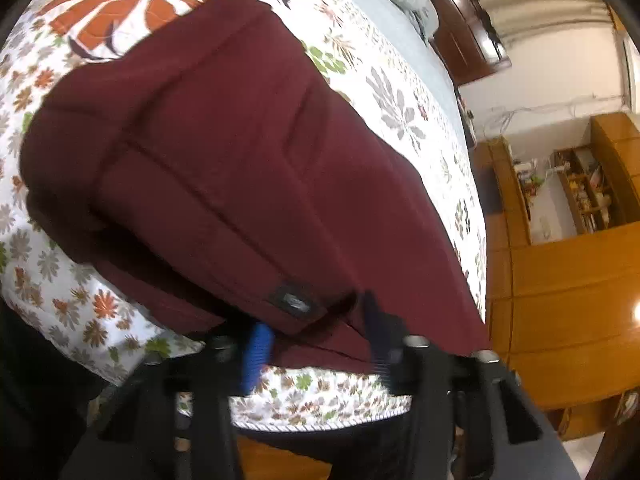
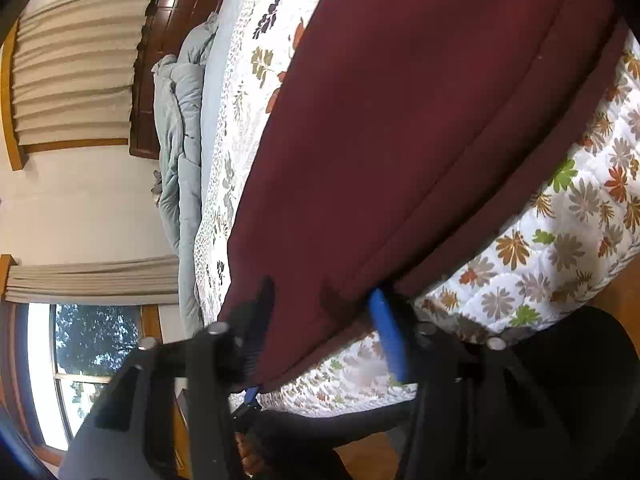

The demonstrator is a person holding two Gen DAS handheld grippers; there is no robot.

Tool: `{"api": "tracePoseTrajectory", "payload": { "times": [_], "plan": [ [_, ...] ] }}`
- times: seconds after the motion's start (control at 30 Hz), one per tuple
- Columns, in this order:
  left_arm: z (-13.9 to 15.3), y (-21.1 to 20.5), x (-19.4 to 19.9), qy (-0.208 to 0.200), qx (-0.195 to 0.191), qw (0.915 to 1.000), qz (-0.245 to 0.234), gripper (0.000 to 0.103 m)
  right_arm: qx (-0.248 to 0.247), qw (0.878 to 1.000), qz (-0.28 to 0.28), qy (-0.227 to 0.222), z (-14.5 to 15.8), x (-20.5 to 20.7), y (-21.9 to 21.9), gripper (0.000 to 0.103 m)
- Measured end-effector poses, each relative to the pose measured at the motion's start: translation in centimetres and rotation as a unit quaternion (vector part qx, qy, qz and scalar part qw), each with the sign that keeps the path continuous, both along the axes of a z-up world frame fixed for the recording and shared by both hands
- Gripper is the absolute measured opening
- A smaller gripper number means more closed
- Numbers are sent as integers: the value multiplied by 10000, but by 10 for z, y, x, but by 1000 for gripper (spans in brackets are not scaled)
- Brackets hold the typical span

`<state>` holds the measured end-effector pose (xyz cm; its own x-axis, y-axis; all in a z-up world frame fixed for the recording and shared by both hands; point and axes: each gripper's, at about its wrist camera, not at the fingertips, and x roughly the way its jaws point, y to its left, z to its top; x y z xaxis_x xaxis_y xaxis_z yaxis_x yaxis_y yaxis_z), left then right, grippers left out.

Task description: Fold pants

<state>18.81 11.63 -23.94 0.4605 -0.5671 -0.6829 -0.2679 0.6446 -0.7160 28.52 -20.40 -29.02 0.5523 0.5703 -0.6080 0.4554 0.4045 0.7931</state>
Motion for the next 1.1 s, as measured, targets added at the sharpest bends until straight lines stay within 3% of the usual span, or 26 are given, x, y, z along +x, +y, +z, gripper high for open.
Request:
{"api": "tracePoseTrajectory", "payload": {
  "times": [0.03,0.1,0.2,0.37,0.43,0.53,0.6,0.73,0.87,0.93,1.0,1.03,1.07,1.1],
  "plan": [
    [-1,1,-1,-64,-8,10000,40,25,-93,9999,16,55,-1,1,1,8],
    [-1,4,-7,-133,-41,9998,144,17,-156,9999,27,57,0,-3,2,7],
    [6,2,-21,-340,101,9992,188,15,-281,9995,114,35,8,-8,3,7],
    [-10,5,-27,-143,-53,9995,293,15,-296,9989,215,289,-1,-4,1,7],
    [-14,6,-24,-123,-74,9995,299,16,-300,9985,385,247,1,-1,1,12],
    [-7,8,-23,-171,-134,9995,240,26,-239,9989,414,-5,18,-9,-7,35],
    [5,6,-29,-176,-87,9998,70,53,-420,9987,287,-57,31,-17,-21,35],
    [40,-3,-36,-648,124,9971,-386,55,-614,9964,-364,-459,53,-35,-63,35],
    [67,1,-12,-1462,463,9872,-433,70,-462,9950,-388,-792,51,-28,-75,35],
    [55,7,5,-1301,813,9875,-363,70,-221,9964,-334,-746,26,-18,-79,35],
    [32,12,15,-815,985,9910,-391,68,-172,9973,-392,-604,13,-21,-85,26],
    [16,15,18,-628,895,9929,-477,66,-131,9976,-404,-546,7,-22,-91,8],
    [15,15,16,-709,912,9920,-516,64,-97,9978,-439,-482,2,-26,-96,0],
    [16,15,14,-754,936,9910,-585,64,-68,9973,-522,-505,1,-37,-110,0]
  ]
}}
